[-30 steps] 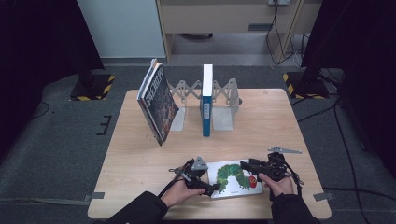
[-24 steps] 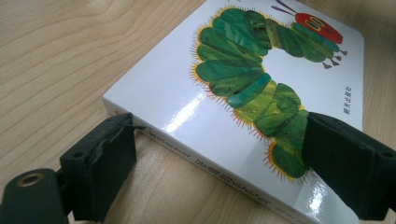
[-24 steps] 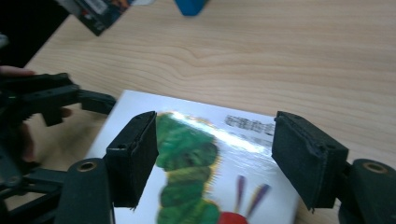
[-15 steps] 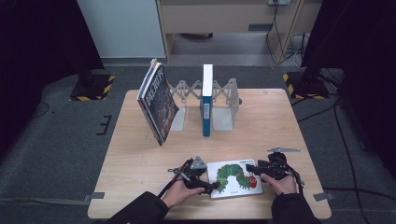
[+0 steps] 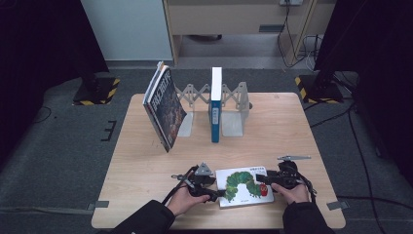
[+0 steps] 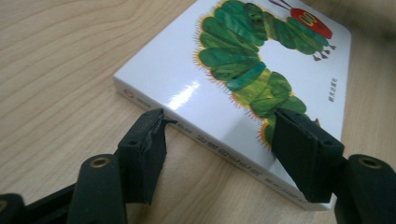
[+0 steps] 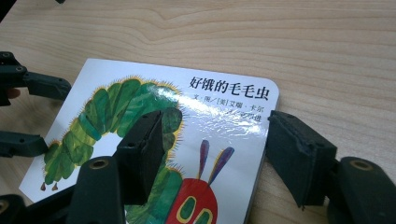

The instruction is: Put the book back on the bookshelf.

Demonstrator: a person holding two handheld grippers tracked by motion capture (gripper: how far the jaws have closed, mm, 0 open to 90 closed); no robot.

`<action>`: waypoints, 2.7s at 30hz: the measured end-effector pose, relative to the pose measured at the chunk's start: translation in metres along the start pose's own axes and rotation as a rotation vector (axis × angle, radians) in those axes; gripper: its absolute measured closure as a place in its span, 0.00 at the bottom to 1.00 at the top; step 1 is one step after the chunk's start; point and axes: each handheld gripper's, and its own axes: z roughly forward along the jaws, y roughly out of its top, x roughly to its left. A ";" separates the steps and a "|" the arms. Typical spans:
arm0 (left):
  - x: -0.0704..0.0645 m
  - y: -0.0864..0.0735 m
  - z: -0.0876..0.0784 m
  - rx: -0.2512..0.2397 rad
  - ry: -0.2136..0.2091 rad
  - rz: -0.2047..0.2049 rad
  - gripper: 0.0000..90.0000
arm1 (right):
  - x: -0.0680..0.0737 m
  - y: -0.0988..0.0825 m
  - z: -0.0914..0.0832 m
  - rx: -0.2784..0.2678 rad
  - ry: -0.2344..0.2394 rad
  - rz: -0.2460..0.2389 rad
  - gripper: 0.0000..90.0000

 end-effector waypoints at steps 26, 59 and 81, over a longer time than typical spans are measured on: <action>0.001 0.002 0.006 -0.032 0.028 0.005 0.32 | -0.004 0.004 0.001 -0.024 -0.008 0.022 0.42; 0.002 0.003 0.004 -0.015 0.009 0.009 0.26 | -0.001 0.008 -0.014 -0.178 0.084 0.046 0.39; 0.003 0.001 0.007 -0.024 -0.006 -0.002 0.17 | 0.007 0.000 -0.011 -0.082 0.122 0.030 0.33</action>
